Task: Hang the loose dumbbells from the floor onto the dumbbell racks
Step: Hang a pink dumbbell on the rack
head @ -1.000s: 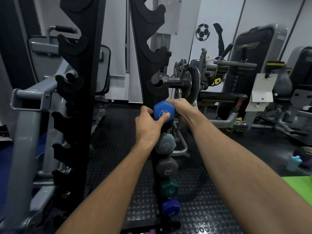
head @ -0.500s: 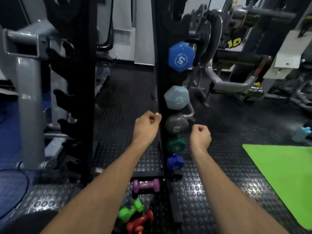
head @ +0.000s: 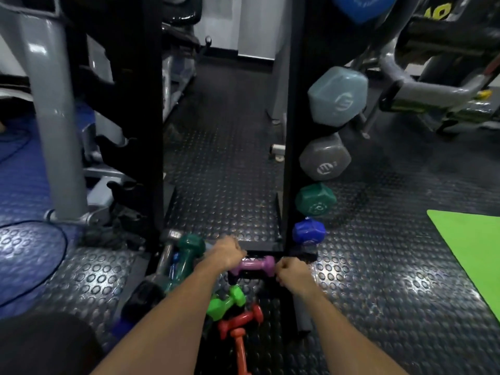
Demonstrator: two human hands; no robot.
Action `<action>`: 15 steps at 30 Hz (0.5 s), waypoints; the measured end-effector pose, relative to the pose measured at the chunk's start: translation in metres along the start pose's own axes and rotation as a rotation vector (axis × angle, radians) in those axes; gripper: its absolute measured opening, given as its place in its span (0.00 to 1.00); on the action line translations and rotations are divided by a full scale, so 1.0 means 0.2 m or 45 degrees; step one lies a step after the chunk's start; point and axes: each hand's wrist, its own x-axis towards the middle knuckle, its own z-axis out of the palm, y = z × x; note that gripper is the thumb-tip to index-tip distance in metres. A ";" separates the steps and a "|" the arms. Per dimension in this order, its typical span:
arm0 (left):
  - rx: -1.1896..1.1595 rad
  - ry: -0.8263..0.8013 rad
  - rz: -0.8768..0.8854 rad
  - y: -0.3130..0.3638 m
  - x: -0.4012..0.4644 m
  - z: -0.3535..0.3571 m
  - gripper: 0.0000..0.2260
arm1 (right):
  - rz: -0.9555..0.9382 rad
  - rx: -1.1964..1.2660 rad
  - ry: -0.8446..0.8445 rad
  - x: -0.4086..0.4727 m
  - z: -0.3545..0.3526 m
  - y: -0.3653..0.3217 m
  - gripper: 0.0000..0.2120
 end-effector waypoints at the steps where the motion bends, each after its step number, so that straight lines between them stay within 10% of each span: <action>1: 0.000 0.002 -0.008 -0.01 0.02 0.02 0.06 | -0.025 -0.040 -0.026 0.03 0.03 -0.01 0.12; 15: 0.016 -0.027 -0.140 -0.19 0.36 0.21 0.08 | -0.254 -0.426 -0.120 0.49 0.35 -0.04 0.11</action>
